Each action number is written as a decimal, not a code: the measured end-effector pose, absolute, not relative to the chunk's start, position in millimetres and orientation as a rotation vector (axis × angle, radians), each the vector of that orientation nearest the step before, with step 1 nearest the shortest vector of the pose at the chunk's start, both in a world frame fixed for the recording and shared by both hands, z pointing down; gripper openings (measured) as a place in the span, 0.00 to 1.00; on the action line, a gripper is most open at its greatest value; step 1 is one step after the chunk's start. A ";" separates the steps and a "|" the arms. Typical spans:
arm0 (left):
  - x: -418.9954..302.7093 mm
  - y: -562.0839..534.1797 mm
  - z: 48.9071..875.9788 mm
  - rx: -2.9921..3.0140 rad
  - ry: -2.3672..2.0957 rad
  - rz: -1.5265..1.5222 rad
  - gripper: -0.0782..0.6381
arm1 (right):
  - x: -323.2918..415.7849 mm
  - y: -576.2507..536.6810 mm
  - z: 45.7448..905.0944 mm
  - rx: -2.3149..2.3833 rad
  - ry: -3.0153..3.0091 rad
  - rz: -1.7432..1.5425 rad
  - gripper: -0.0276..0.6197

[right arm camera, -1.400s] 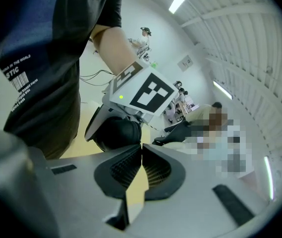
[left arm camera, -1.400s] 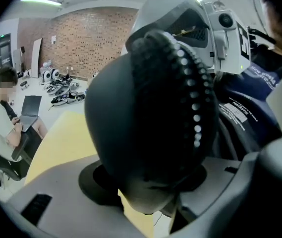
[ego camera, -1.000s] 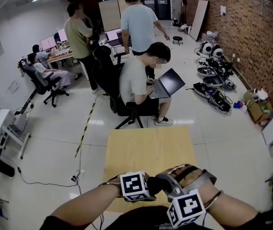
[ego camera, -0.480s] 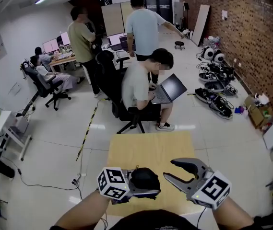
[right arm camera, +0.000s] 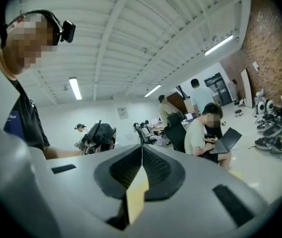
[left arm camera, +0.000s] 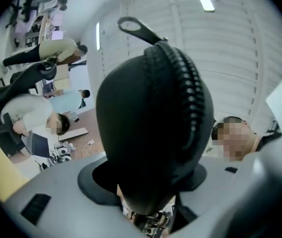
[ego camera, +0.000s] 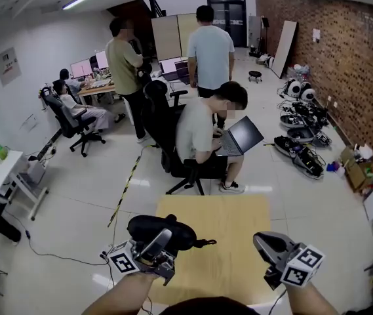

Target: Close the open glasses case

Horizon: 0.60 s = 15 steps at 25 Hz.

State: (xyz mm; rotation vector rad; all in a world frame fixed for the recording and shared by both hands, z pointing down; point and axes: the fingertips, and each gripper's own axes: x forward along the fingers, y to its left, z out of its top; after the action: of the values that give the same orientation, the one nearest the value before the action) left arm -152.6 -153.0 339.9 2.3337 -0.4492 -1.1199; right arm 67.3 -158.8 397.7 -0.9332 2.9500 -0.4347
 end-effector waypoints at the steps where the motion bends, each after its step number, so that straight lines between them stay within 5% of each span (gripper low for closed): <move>1: -155.3 -154.0 343.3 2.313 -0.464 -1.132 0.47 | 70.3 -161.5 399.5 -0.943 2.928 -0.455 0.03; 15: -148.7 -155.3 373.0 2.245 -0.559 -1.042 0.47 | 69.0 -176.9 421.9 -1.004 2.930 -0.518 0.02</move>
State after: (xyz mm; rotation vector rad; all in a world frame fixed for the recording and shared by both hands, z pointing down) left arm -148.7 -155.3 373.0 2.2448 -0.5589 -1.0423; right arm 69.0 -176.9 421.9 -1.0039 2.9296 -0.5181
